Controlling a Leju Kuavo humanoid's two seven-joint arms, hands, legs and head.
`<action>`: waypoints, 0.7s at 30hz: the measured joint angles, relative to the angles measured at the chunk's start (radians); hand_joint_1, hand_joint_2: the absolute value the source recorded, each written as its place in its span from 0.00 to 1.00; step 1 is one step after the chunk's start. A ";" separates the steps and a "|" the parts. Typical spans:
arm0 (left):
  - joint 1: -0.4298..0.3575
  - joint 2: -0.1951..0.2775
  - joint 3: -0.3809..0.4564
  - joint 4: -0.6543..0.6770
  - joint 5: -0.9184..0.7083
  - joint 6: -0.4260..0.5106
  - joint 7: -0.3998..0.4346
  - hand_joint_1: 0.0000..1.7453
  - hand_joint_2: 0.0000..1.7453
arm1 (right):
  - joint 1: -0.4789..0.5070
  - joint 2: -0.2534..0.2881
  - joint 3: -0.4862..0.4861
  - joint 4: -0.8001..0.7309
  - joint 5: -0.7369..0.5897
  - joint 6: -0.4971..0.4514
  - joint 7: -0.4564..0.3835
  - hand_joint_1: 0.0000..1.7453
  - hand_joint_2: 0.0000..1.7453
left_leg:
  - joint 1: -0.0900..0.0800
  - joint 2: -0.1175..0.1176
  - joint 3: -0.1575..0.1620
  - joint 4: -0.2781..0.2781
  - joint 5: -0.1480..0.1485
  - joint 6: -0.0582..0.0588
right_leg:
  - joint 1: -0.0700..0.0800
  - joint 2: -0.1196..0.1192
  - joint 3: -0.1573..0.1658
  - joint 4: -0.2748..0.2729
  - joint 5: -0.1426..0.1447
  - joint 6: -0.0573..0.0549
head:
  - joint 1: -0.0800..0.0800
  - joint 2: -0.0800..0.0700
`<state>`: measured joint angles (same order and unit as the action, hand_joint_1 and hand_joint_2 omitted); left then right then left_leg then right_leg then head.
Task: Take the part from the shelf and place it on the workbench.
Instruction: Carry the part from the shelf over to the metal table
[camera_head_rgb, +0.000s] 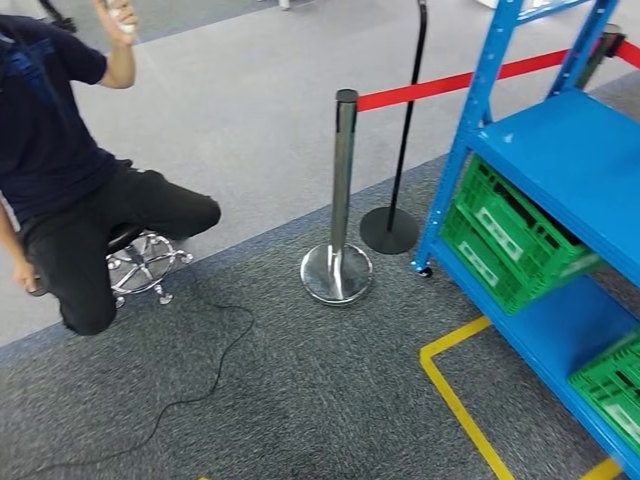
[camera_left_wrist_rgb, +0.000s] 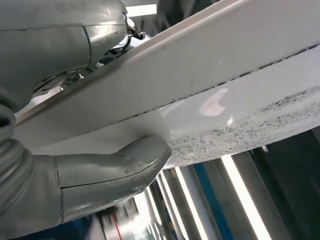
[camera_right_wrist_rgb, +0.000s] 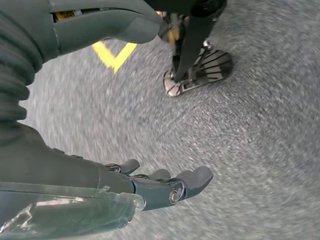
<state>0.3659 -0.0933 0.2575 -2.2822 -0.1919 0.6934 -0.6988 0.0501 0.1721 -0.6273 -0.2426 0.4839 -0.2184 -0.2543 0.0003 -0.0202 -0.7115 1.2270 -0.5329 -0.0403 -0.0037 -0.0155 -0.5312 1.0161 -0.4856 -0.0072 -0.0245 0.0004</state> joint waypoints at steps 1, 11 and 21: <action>0.018 -0.005 0.018 -0.017 0.003 0.003 0.000 1.00 1.00 | 0.003 -0.005 0.006 0.000 0.019 0.008 -0.004 0.00 1.00 | 0.001 0.004 -0.014 0.032 -0.007 -0.001 | 0.000 -0.016 -0.001 0.000 -0.001 0.000 | 0.000 0.000; 0.075 -0.105 0.183 -0.161 -0.030 0.007 -0.001 1.00 1.00 | 0.011 -0.032 0.091 0.006 0.170 0.058 -0.082 0.00 1.00 | -0.001 0.056 0.149 -0.244 0.100 0.035 | 0.007 -0.096 0.020 0.015 -0.041 0.044 | 0.005 0.000; 0.089 -0.132 0.216 -0.181 -0.060 0.006 0.000 1.00 1.00 | 0.022 -0.040 0.118 0.027 0.184 0.070 -0.111 0.00 1.00 | 0.003 -0.086 0.150 -0.241 0.108 0.040 | -0.009 0.080 -0.023 0.054 -0.019 0.052 | 0.013 0.000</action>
<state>0.4547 -0.2257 0.4730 -2.4628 -0.2518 0.6998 -0.6992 0.0720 0.1323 -0.5094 -0.2152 0.6679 -0.1487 -0.3656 0.0031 -0.1063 -0.5619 0.9857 -0.4252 -0.0003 -0.0122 0.0642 -0.5544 1.0703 -0.5041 0.0445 -0.0113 0.0004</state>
